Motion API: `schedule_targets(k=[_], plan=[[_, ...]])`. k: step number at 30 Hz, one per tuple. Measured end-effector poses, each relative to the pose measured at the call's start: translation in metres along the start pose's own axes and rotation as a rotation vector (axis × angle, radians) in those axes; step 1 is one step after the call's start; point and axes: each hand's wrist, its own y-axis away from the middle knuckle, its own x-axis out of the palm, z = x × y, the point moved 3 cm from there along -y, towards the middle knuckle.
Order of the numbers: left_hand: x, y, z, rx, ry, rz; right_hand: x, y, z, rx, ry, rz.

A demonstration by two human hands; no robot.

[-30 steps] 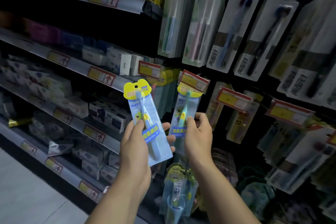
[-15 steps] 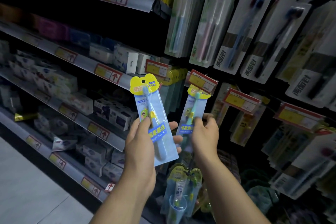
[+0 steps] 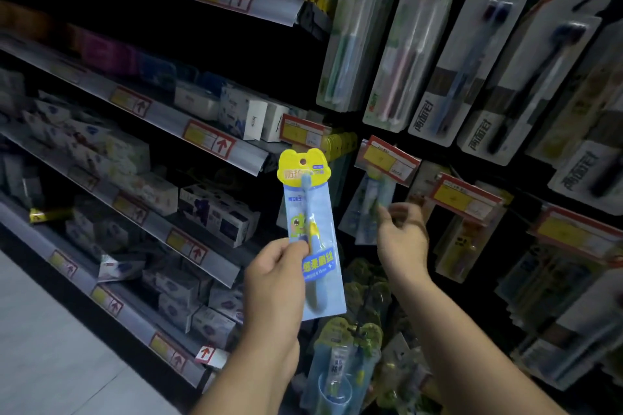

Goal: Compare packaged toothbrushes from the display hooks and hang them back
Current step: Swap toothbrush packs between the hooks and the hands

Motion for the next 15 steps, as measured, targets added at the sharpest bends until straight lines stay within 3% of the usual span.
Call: schedule_targets(k=[3, 6, 15], plan=[[0.003, -0.002, 0.012, -0.035, -0.07, 0.006, -0.003, 0.054, 0.007, 0.099, -0.445, 0.355], [0.007, 0.0, 0.02, -0.046, -0.103, -0.007, -0.016, 0.09, 0.003, 0.04, -0.428, 0.624], [0.014, -0.003, 0.023, -0.041, -0.168, 0.017, -0.031, 0.09, -0.022, -0.055, -0.287, 0.396]])
